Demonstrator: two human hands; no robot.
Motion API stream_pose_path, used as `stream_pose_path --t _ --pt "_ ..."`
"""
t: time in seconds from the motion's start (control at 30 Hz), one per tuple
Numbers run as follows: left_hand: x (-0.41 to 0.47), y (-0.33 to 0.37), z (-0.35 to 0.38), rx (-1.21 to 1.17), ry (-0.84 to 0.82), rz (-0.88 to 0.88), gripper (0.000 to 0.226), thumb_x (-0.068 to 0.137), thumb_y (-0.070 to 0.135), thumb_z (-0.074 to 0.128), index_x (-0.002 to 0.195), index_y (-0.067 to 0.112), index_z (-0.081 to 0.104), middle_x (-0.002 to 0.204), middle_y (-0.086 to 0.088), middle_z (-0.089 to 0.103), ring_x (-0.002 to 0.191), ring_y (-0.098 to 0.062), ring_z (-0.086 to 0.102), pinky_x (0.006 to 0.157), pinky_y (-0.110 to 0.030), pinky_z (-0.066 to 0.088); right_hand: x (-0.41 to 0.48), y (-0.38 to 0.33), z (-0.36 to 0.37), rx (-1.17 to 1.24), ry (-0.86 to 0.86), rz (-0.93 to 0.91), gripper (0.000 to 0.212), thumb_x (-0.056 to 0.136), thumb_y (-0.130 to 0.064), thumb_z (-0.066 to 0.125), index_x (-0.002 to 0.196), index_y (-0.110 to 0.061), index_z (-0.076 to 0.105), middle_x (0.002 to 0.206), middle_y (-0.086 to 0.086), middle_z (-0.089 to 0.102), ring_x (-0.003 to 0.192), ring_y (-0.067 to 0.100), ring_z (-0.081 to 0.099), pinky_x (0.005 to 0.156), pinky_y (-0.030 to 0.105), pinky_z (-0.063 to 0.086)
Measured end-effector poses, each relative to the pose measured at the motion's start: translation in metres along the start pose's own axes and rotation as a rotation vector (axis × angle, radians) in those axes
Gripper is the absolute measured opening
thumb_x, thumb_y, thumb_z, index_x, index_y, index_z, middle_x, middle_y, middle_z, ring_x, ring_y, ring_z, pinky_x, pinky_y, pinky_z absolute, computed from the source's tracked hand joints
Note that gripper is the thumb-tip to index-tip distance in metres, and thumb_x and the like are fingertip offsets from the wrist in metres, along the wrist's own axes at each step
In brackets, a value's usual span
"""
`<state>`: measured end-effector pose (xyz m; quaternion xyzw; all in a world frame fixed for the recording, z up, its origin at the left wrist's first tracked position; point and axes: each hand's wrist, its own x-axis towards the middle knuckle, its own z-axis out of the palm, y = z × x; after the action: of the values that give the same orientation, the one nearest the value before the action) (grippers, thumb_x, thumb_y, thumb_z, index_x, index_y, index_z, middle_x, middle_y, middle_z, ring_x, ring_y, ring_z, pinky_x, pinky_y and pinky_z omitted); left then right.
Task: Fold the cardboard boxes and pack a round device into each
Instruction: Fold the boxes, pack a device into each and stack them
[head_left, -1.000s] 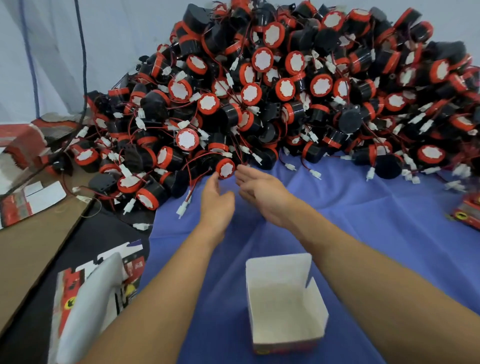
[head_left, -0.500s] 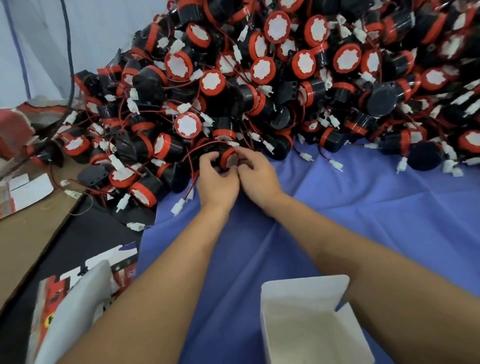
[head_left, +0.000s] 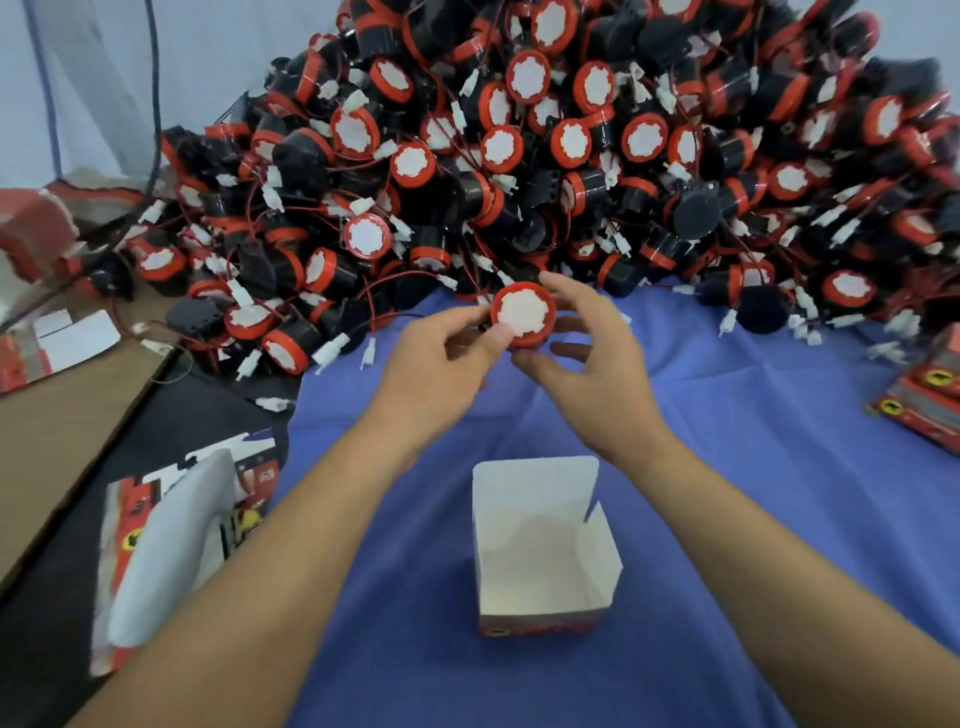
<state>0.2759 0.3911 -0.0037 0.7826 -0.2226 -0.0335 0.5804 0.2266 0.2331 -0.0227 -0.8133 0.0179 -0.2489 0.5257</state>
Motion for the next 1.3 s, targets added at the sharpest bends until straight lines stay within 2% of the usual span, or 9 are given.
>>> stream_pose_path --t 0.07,0.17,0.37,0.47,0.57,0.7,0.83,1.0,1.3 --pt "-0.015 0.018 -0.007 0.268 0.014 0.175 0.022 0.1 0.027 0.067 0.12 0.033 0.073 0.095 0.026 0.061 0.088 -0.003 0.054 0.083 -0.01 0.044 -0.016 -0.01 -0.016 0.003 0.006 0.006 0.056 0.088 -0.012 0.08 0.138 -0.026 0.058 0.13 -0.007 0.061 0.116 0.006 0.06 0.1 0.032 0.053" --pt "-0.038 0.038 -0.023 0.483 0.181 0.332 0.036 0.096 0.028 0.072 0.131 0.025 0.069 0.112 0.007 0.046 0.107 -0.011 0.047 0.094 -0.007 0.033 -0.04 -0.027 -0.04 0.027 0.012 0.031 0.057 0.089 -0.016 0.079 0.141 -0.025 0.057 0.135 -0.004 0.061 0.123 0.012 0.059 0.103 0.041 0.052" --pt "-0.097 0.049 -0.042 -0.068 0.392 0.55 0.039 0.103 0.008 0.061 0.129 0.037 0.057 0.119 -0.005 0.065 0.107 -0.019 0.068 0.089 -0.027 0.055 -0.092 -0.056 -0.074 0.065 0.037 0.024 0.051 0.09 -0.021 0.079 0.137 -0.026 0.06 0.129 -0.01 0.068 0.125 0.012 0.06 0.104 0.044 0.051" --pt "-0.117 0.043 -0.029 -0.248 0.365 0.449 0.024 0.102 0.009 0.061 0.113 0.03 0.061 0.095 0.003 0.073 0.09 -0.012 0.072 0.082 -0.022 0.055 -0.112 -0.066 -0.07 0.018 -0.027 0.019 0.046 0.09 -0.026 0.079 0.132 -0.03 0.061 0.123 -0.015 0.069 0.122 0.008 0.061 0.101 0.034 0.049" --pt "-0.133 0.032 -0.013 -0.201 0.345 0.367 0.022 0.1 0.006 0.061 0.103 0.027 0.062 0.102 0.005 0.073 0.097 -0.01 0.069 0.082 -0.022 0.054 -0.124 -0.067 -0.06 -0.071 -0.078 0.024 0.044 0.088 -0.026 0.079 0.127 -0.035 0.061 0.122 -0.021 0.068 0.121 0.005 0.06 0.101 0.031 0.048" --pt "-0.137 0.02 -0.011 -0.749 0.528 -0.016 0.021 0.104 0.003 0.05 0.094 0.021 0.053 0.097 0.0 0.075 0.09 -0.017 0.071 0.079 -0.025 0.054 -0.131 -0.063 -0.056 -0.111 -0.115 0.059 0.044 0.088 -0.027 0.079 0.127 -0.035 0.06 0.122 -0.023 0.066 0.122 0.004 0.057 0.105 0.034 0.046" --pt "-0.132 0.012 -0.014 -0.833 0.301 -0.213 0.021 0.105 0.009 0.053 0.101 0.019 0.071 0.092 -0.001 0.076 0.084 -0.013 0.072 0.074 -0.022 0.057 -0.133 -0.058 -0.053 -0.153 -0.153 0.068 0.048 0.088 -0.026 0.08 0.128 -0.039 0.06 0.127 -0.026 0.059 0.128 0.0 0.05 0.111 0.033 0.042" --pt "-0.14 0.003 -0.011 -0.56 0.11 -0.113 0.016 0.09 0.021 0.07 0.093 0.033 0.08 0.1 0.004 0.077 0.098 -0.007 0.071 0.081 -0.017 0.054 -0.135 -0.045 -0.045 -0.206 -0.211 0.147 0.055 0.087 -0.023 0.081 0.135 -0.037 0.058 0.139 -0.017 0.04 0.123 -0.008 0.048 0.104 0.02 0.044" --pt "-0.141 -0.007 0.007 -0.185 0.007 -0.024 0.025 0.082 0.038 0.075 0.104 0.028 0.073 0.126 0.003 0.062 0.127 -0.003 0.052 0.093 -0.024 0.054 -0.138 -0.029 -0.038 -0.259 -0.192 0.108 0.053 0.084 -0.028 0.08 0.121 -0.055 0.054 0.116 -0.025 0.054 0.107 -0.008 0.055 0.076 0.012 0.052"
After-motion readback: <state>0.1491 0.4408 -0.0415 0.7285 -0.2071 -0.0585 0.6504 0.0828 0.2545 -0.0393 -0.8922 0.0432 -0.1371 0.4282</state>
